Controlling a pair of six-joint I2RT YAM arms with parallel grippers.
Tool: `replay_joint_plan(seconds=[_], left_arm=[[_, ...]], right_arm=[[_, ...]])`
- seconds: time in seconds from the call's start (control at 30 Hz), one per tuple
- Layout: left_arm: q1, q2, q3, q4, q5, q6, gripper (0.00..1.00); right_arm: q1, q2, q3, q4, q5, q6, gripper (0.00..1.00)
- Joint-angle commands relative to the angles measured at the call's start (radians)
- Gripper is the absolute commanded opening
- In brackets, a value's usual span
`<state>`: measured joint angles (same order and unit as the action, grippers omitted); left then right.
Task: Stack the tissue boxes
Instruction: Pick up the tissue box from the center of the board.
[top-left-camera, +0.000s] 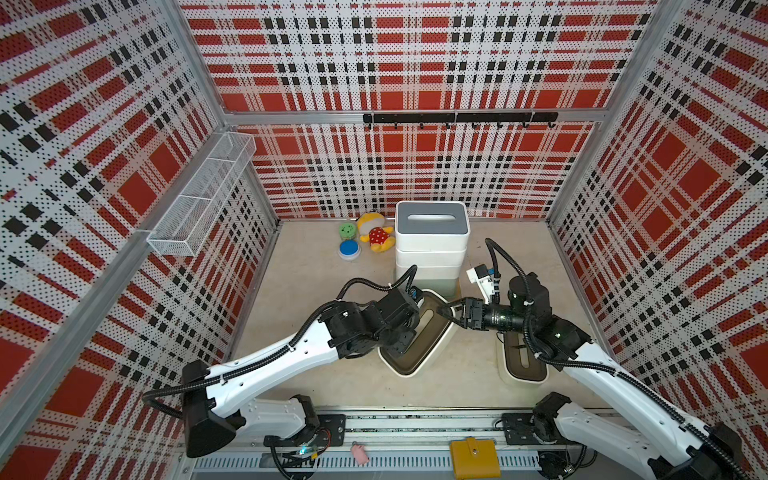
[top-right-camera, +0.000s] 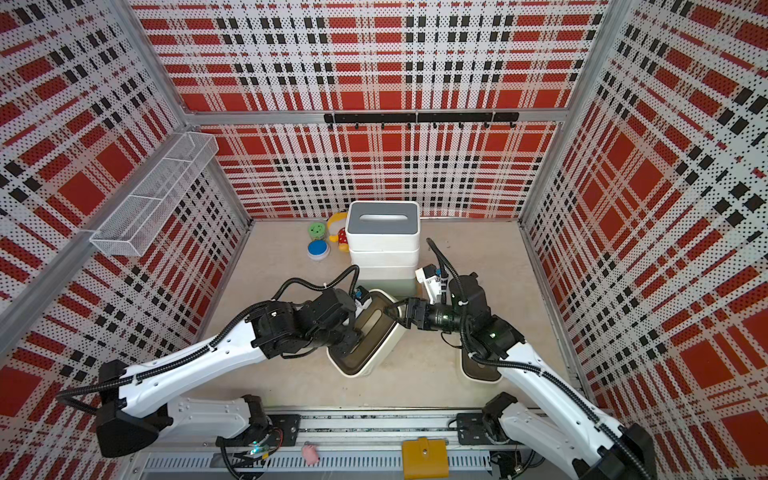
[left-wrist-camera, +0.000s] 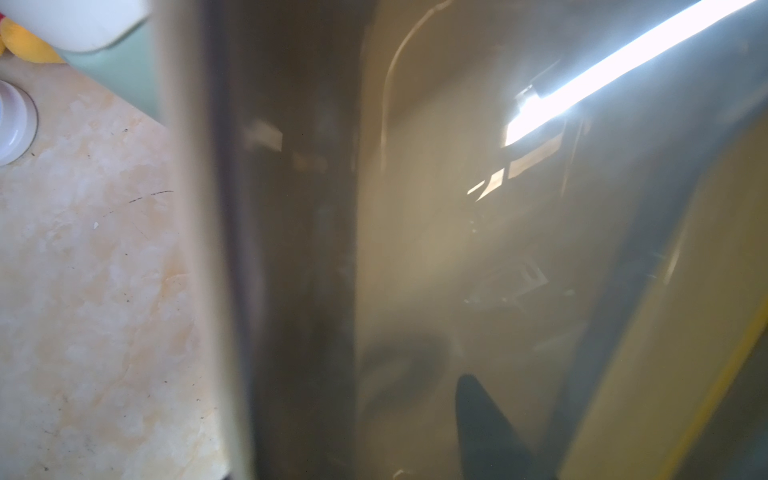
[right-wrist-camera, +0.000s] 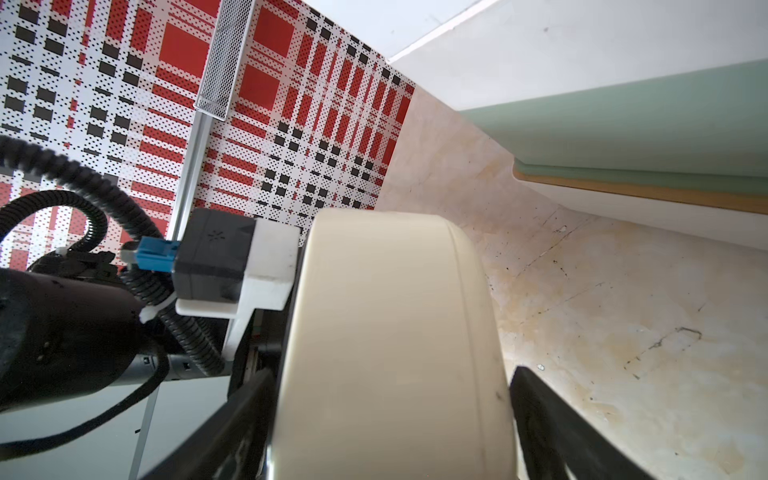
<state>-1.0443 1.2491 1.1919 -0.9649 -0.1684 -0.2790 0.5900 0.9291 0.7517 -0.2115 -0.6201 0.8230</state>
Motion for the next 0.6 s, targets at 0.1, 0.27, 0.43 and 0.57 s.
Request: replay_joint_plan(seconds=[0.1, 0.27, 0.43, 0.57], left_arm=[[-0.011, -0.007, 0.038, 0.058, -0.029, 0.013, 0.48], [-0.016, 0.002, 0.038, 0.058, -0.030, 0.014, 0.48], [-0.020, -0.001, 0.033, 0.057, -0.043, 0.017, 0.48], [-0.020, -0.009, 0.022, 0.057, -0.062, 0.016, 0.48]], right_arm=[[0.017, 0.005, -0.016, 0.061, 0.004, 0.000, 0.87], [0.033, 0.025, -0.010, 0.074, 0.010, -0.004, 0.85], [0.035, 0.032, -0.005, 0.078, 0.015, -0.003, 0.81], [0.036, 0.034, -0.008, 0.077, 0.017, -0.004, 0.77]])
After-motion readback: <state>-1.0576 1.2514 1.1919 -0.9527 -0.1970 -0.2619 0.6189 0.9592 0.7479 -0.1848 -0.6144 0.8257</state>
